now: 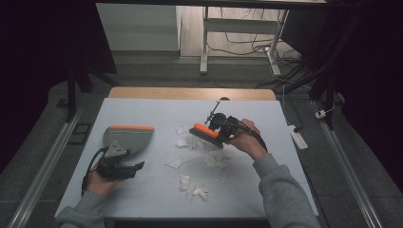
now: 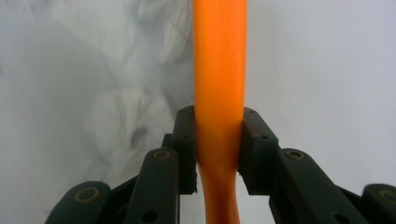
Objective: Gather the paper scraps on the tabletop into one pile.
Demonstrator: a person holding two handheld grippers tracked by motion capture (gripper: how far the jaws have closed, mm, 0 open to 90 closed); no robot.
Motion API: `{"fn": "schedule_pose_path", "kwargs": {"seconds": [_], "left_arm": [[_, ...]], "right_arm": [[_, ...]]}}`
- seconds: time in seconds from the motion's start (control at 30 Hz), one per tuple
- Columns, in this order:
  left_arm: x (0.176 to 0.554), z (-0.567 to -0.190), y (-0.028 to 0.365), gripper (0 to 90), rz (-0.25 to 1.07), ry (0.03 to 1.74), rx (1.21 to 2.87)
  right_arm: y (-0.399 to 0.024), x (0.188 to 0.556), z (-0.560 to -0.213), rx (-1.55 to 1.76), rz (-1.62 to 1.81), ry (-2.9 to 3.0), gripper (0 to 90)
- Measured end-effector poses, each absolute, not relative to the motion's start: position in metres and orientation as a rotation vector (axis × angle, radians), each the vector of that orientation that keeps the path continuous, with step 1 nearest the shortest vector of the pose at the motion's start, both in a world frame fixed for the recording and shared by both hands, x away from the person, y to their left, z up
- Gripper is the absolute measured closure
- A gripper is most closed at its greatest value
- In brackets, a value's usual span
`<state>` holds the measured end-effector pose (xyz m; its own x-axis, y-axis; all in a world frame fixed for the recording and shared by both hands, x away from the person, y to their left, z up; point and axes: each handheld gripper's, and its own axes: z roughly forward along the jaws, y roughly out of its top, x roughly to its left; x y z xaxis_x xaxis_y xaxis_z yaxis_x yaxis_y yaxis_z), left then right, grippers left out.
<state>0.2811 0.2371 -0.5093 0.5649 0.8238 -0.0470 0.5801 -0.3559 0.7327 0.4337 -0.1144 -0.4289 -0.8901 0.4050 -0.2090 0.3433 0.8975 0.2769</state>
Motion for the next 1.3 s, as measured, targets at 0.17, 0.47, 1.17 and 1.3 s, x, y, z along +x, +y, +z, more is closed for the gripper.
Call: {"fn": "schedule_pose_path", "kwargs": {"seconds": [0.17,0.47,1.17,1.3], "left_arm": [[0.282,-0.509,0.237,26.7,0.431,1.124,2.073],[0.283,-0.510,0.240,26.9,0.430,1.126,2.063],[0.283,-0.512,0.246,27.7,0.428,1.126,2.050],[0.283,-0.512,0.247,27.7,0.429,1.127,2.049]], "right_arm": [[-0.117,0.447,-0.406,0.625,0.478,2.693,70.1],[-0.085,0.489,-0.419,0.638,0.436,2.655,70.0],[-0.021,0.489,-0.458,0.396,0.144,2.736,70.2],[-0.024,0.478,-0.457,0.345,0.155,2.765,70.2]]}}
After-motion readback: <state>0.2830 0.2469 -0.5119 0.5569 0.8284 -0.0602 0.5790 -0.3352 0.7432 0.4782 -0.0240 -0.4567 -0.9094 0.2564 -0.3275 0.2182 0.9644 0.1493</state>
